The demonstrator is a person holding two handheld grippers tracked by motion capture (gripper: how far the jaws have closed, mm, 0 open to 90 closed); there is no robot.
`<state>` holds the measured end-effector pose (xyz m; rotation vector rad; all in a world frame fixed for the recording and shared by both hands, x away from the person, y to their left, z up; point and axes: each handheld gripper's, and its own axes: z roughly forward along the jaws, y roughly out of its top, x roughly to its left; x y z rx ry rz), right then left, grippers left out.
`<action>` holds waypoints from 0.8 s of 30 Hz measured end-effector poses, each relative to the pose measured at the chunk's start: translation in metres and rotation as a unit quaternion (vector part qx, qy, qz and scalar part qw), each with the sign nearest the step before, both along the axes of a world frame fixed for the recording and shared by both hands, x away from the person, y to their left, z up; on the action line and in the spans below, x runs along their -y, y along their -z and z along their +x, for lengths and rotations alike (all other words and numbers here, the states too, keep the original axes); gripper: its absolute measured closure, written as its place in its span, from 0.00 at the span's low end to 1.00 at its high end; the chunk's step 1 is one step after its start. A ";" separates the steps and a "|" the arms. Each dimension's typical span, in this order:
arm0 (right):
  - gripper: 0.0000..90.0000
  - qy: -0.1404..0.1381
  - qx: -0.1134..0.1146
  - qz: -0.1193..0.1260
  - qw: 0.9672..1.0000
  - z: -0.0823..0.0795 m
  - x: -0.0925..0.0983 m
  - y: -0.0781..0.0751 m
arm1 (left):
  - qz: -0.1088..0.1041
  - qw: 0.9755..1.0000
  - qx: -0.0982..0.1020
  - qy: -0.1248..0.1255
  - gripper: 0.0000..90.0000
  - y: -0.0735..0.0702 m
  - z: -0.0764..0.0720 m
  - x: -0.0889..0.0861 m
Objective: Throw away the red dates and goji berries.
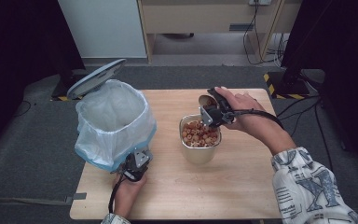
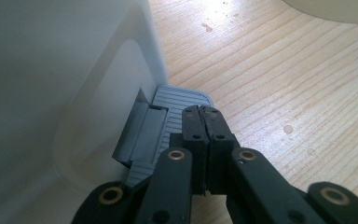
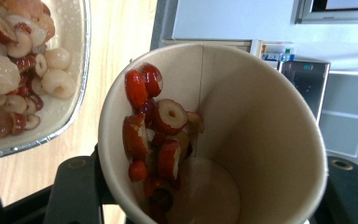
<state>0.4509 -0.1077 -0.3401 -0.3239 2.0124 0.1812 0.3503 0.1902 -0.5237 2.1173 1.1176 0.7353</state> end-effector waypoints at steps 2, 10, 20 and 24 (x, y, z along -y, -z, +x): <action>0.40 0.005 -0.011 0.015 1.000 0.002 0.002 -0.001 | 0.000 1.000 0.000 0.000 0.98 0.000 0.000 0.000; 0.40 0.017 -0.037 0.059 0.997 0.006 0.009 -0.005 | -0.001 1.000 0.000 0.000 0.98 0.000 0.000 0.000; 0.40 0.027 -0.055 0.090 0.994 0.011 0.019 -0.008 | -0.002 1.000 0.000 0.000 0.98 0.000 0.000 0.000; 0.40 0.032 -0.059 0.097 0.993 0.012 0.025 -0.008 | -0.001 1.000 0.000 0.001 0.98 0.000 0.000 0.000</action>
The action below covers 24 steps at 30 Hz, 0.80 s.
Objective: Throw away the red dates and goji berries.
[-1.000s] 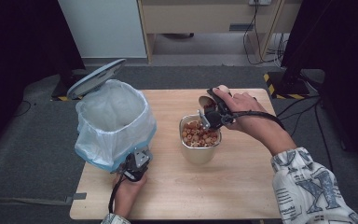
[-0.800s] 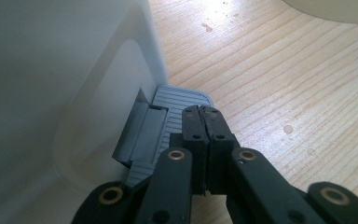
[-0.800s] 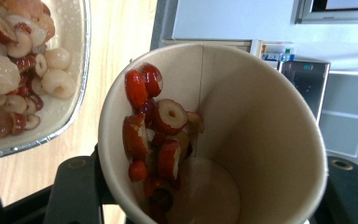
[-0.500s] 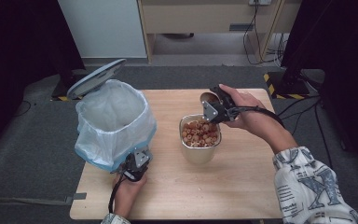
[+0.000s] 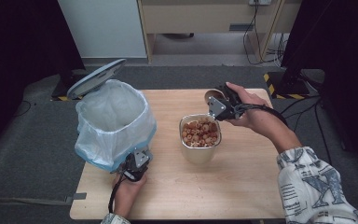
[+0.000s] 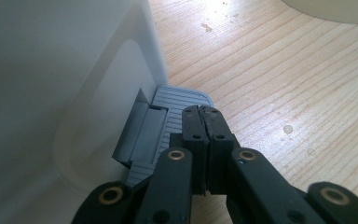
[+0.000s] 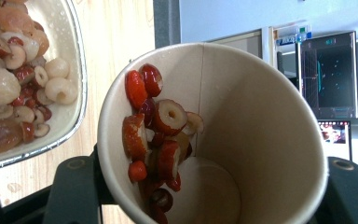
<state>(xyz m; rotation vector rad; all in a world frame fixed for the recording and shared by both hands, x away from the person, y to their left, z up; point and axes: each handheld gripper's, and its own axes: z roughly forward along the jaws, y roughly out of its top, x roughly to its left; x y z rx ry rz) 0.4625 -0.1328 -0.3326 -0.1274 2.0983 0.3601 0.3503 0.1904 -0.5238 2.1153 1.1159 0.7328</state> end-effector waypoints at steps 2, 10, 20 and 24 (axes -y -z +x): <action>0.40 0.003 -0.001 0.006 1.000 0.000 0.003 0.000 | 0.000 1.000 0.000 0.000 0.98 0.000 0.000 0.000; 0.40 0.011 -0.010 0.021 1.000 0.000 0.015 0.002 | -0.001 1.000 0.000 0.000 0.98 0.000 0.000 0.000; 0.40 0.019 -0.025 0.047 0.998 0.001 0.025 0.004 | -0.002 1.000 0.000 0.000 0.98 0.000 0.000 0.000; 0.40 0.025 -0.027 0.055 0.998 0.001 0.030 0.004 | -0.001 1.000 -0.001 0.001 0.98 0.000 0.000 -0.001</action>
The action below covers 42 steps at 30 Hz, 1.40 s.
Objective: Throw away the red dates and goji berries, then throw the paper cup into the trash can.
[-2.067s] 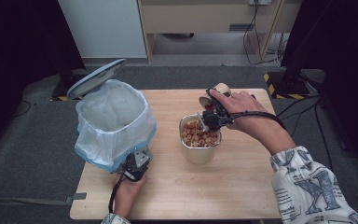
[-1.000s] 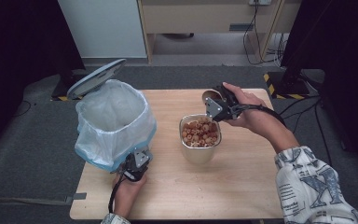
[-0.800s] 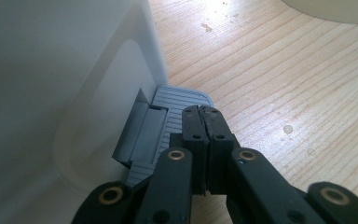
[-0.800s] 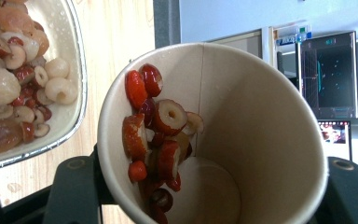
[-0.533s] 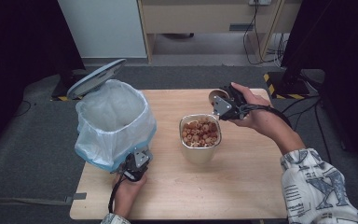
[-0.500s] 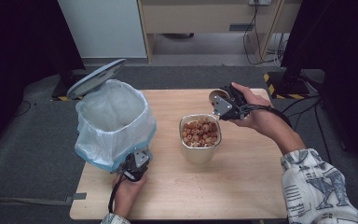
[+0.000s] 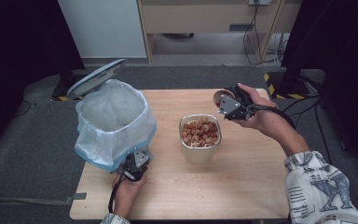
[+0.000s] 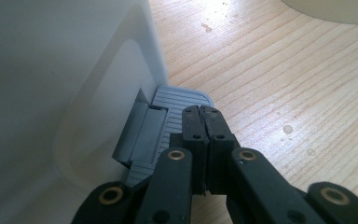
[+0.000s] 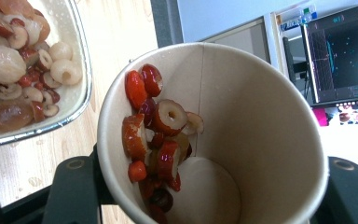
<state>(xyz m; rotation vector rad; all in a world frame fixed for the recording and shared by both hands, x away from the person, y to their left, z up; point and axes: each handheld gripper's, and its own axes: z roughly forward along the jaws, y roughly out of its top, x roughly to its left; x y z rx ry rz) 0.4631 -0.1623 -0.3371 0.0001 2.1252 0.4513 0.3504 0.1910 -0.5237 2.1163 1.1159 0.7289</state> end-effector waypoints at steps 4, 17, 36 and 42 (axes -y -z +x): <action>0.40 0.007 -0.006 0.008 1.000 -0.001 0.006 0.000 | 0.000 1.000 0.000 0.000 0.98 0.000 0.000 0.000; 0.40 0.014 -0.008 0.020 1.000 0.000 0.023 -0.001 | 0.001 1.000 0.000 0.000 0.98 0.000 0.000 0.000; 0.39 0.027 -0.059 0.089 0.994 0.009 0.042 -0.010 | -0.001 1.000 0.000 0.000 0.98 0.000 0.000 0.000; 0.39 0.016 -0.109 0.155 0.982 0.014 0.048 -0.014 | 0.000 1.000 0.000 0.000 0.98 0.000 0.000 0.000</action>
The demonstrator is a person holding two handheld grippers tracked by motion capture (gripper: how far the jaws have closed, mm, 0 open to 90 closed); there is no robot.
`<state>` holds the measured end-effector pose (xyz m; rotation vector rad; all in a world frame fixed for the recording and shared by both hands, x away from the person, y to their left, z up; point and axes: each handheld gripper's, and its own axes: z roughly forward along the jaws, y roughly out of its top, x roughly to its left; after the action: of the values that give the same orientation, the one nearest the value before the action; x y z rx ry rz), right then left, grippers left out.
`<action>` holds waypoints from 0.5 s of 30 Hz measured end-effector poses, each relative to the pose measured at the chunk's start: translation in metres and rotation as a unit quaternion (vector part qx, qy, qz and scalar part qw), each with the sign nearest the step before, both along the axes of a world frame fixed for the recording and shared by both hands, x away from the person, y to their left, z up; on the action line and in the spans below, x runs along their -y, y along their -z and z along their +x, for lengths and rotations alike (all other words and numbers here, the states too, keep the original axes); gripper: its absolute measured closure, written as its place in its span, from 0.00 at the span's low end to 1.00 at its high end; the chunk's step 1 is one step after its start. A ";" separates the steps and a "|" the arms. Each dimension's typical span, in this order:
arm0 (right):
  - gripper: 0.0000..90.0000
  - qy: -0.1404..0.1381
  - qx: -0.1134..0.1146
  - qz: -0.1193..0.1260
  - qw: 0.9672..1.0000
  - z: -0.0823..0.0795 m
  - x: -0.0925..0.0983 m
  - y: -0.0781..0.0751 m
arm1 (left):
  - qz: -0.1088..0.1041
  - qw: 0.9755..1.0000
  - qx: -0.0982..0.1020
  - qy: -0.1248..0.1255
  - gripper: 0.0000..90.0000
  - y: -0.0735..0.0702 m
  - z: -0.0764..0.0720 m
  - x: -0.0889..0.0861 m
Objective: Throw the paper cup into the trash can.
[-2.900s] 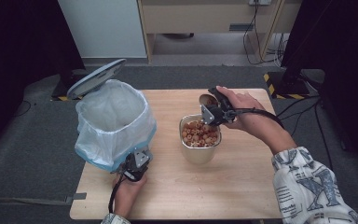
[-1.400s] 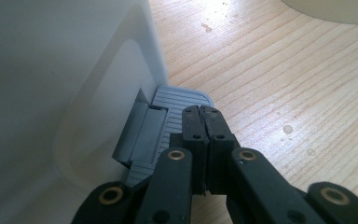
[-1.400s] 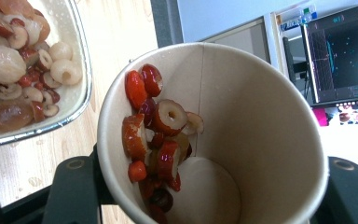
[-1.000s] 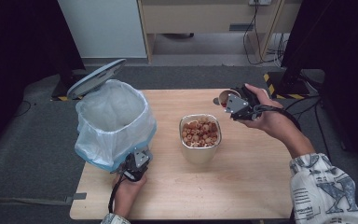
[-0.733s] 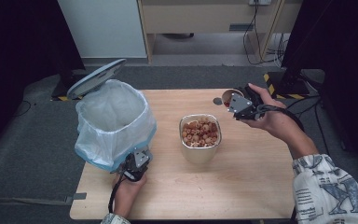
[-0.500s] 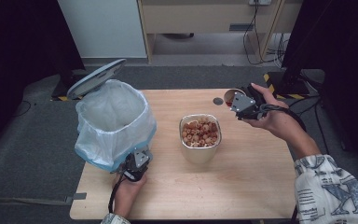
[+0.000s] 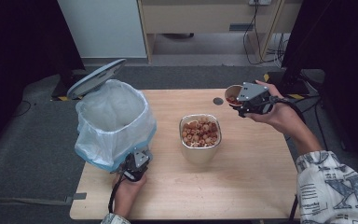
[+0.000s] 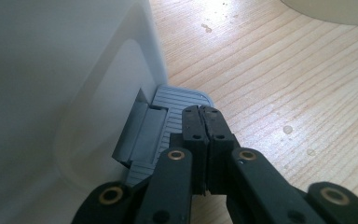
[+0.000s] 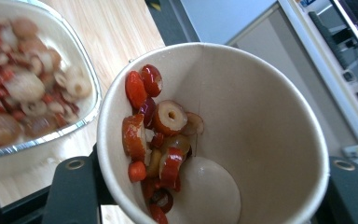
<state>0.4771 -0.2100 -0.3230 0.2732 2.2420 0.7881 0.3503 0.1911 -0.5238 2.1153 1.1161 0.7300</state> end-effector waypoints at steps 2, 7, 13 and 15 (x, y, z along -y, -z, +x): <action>0.39 -0.002 -0.011 0.018 1.000 0.001 0.001 -0.001 | 0.000 1.000 0.000 0.000 0.98 0.000 0.000 0.000; 0.39 -0.010 -0.040 0.044 0.998 0.004 -0.001 -0.003 | -0.001 1.000 0.000 0.000 0.98 0.000 0.000 0.000; 0.39 -0.016 -0.075 0.067 0.995 0.007 -0.007 -0.006 | 0.000 1.000 0.000 0.000 0.98 0.000 0.000 0.000; 0.39 -0.017 -0.083 0.072 0.994 0.008 -0.008 -0.007 | 0.000 1.000 0.000 0.000 0.98 0.000 0.000 0.000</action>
<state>0.4852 -0.2016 -0.3160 0.3841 2.3532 0.9795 0.3504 0.1911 -0.5238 2.1150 1.1157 0.7292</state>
